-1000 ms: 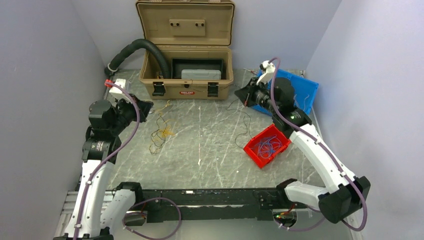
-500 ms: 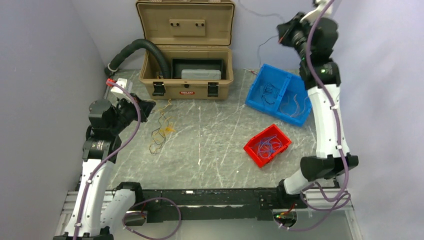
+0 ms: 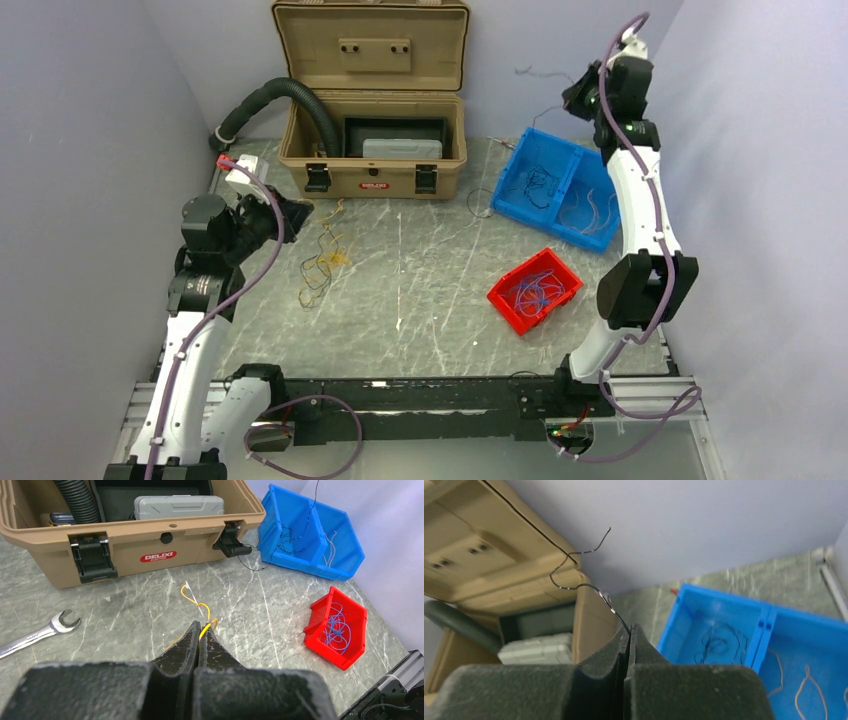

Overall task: Untangle the cables
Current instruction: Untie the cable, then place the cable in the bin.

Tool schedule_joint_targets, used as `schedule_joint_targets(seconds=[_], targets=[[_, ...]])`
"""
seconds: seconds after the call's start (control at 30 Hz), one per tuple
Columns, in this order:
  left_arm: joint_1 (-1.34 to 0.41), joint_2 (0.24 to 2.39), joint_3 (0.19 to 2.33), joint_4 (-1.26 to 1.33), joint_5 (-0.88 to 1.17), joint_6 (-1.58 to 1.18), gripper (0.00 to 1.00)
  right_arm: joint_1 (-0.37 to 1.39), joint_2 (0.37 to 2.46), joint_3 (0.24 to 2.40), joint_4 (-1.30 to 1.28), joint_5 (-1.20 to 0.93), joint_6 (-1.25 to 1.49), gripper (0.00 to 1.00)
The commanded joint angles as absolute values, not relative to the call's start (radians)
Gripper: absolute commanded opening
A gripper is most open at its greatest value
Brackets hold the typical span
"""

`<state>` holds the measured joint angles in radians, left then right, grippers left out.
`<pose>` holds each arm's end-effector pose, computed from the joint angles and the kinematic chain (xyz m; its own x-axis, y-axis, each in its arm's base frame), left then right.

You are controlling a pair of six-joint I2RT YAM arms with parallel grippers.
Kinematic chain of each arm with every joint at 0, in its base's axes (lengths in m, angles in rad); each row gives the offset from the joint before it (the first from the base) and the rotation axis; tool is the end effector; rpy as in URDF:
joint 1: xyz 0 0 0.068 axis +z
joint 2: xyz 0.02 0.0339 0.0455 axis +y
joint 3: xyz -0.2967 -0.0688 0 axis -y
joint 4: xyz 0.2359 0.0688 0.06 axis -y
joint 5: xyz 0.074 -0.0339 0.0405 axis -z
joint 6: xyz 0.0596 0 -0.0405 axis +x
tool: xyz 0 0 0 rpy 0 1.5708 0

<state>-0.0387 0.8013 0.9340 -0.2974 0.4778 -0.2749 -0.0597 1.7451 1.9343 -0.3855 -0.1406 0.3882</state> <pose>0.1635 -0.0338 0.3965 -0.2901 -0.2300 -0.9290 0.4248 0.8389 -0.3403 0.4221 -0.0169 0.4831 -0.2098 0.3880 -0.8975 0.0014 0.9180 0.3966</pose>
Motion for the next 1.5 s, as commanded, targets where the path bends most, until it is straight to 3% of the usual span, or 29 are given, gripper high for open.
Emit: schedule_joint_targets(seconds=[0.0,0.37,0.53,0.73,1.07,1.43,1.47], targets=[[-0.037,0.805,0.934,-0.264,0.507,-0.267,0.00,-0.075,1.680,1.752,-0.238,-0.163,0.408,0.00],[-0.037,0.819,0.936,-0.265,0.518,-0.268,0.00,-0.104,1.766,1.558,-0.260,-0.135,0.450,0.00],[-0.038,0.816,0.934,-0.266,0.516,-0.267,0.00,-0.094,1.807,1.500,-0.336,-0.016,0.488,0.00],[-0.037,0.819,0.936,-0.267,0.519,-0.268,0.00,-0.073,1.727,1.324,-0.262,0.084,0.522,0.00],[-0.037,0.813,0.937,-0.269,0.510,-0.264,0.00,-0.062,1.648,1.252,-0.247,0.182,0.545,0.00],[-0.037,0.811,0.940,-0.275,0.500,-0.257,0.00,-0.042,1.878,1.488,-0.307,0.150,0.468,0.00],[-0.038,0.810,0.939,-0.275,0.500,-0.257,0.00,-0.041,1.893,1.516,-0.325,0.151,0.459,0.05]])
